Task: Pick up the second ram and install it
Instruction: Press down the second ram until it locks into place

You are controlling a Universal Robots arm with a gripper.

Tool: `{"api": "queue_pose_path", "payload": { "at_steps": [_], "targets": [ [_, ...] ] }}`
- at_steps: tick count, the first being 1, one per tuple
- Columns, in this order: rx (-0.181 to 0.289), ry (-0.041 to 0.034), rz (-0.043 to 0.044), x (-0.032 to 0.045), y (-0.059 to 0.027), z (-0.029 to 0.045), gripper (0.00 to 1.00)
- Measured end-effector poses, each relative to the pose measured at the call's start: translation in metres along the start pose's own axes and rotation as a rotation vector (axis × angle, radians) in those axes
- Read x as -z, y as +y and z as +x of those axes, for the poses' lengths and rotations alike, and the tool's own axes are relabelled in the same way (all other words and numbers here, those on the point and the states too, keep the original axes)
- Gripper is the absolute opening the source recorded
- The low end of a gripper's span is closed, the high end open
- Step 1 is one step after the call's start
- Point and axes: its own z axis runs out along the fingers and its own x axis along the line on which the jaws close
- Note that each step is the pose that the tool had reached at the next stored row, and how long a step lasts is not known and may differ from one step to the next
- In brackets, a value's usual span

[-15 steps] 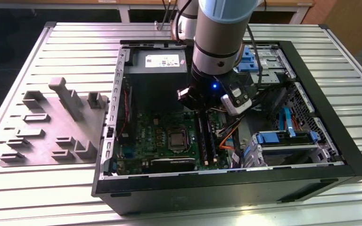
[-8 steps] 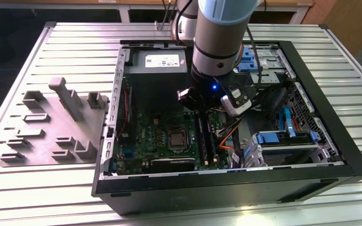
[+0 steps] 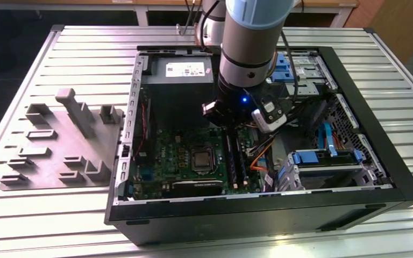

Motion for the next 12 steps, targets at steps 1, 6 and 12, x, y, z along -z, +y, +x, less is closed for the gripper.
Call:
{"api": "queue_pose_path", "payload": {
  "at_steps": [1,6,12],
  "targets": [
    [0.000,0.0000,0.0001,0.0000,0.0000,0.0000,0.10],
    [0.000,-0.0007,-0.0010,0.0012,0.0003,-0.0001,0.10],
    [0.000,-0.0006,-0.0011,0.0191,0.0011,-0.0002,0.10]
  ]
}}
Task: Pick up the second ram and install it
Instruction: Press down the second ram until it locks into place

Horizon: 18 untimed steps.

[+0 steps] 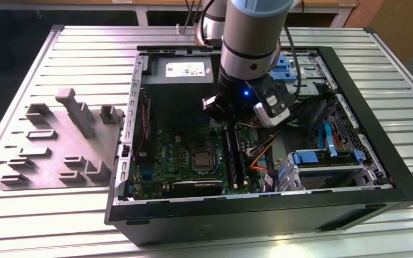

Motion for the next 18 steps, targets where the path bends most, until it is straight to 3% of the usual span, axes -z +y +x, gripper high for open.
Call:
{"api": "queue_pose_path", "payload": {
  "at_steps": [6,18],
  "targets": [
    [0.000,0.0002,0.0015,0.0015,-0.0039,0.0002,0.10],
    [0.000,0.0002,0.0019,0.0032,-0.0428,0.0017,0.10]
  ]
}}
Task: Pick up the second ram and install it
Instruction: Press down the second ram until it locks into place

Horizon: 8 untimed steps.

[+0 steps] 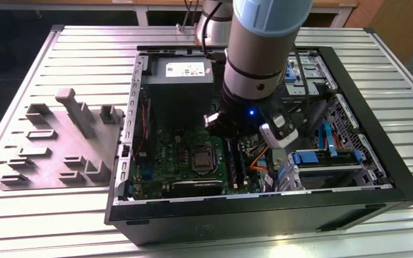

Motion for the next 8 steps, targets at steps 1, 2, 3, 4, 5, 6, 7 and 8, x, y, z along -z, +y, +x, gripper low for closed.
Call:
{"api": "queue_pose_path", "payload": {
  "at_steps": [1,2,3,4,5,6,7,8],
  "targets": [
    [0.000,0.0000,0.0000,0.0001,-0.0034,0.0001,0.10],
    [0.000,0.0000,0.0002,0.0003,-0.0063,0.0003,0.10],
    [0.000,0.0000,0.0003,0.0005,-0.0092,0.0004,0.10],
    [0.000,0.0000,0.0002,0.0005,-0.0120,0.0005,0.10],
    [0.000,0.0000,0.0003,0.0006,-0.0148,0.0006,0.10],
    [0.000,0.0000,0.0003,0.0007,-0.0174,0.0007,0.10],
    [0.000,0.0000,0.0006,0.0008,-0.0200,0.0008,0.10],
    [-0.001,0.0000,0.0009,0.0009,-0.0220,0.0009,0.10]
  ]
}}
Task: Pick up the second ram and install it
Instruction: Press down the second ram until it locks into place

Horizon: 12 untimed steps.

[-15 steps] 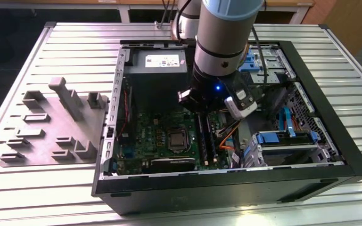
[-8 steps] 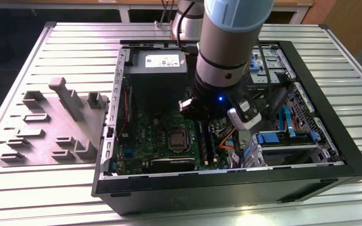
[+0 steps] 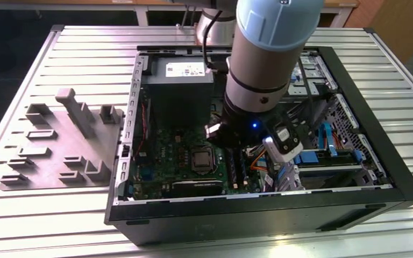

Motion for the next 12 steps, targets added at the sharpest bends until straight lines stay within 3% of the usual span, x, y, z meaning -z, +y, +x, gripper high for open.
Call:
{"api": "queue_pose_path", "payload": {
  "at_steps": [12],
  "targets": [
    [-0.006,0.0003,0.0157,0.0005,-0.0178,0.0007,0.10]
  ]
}}
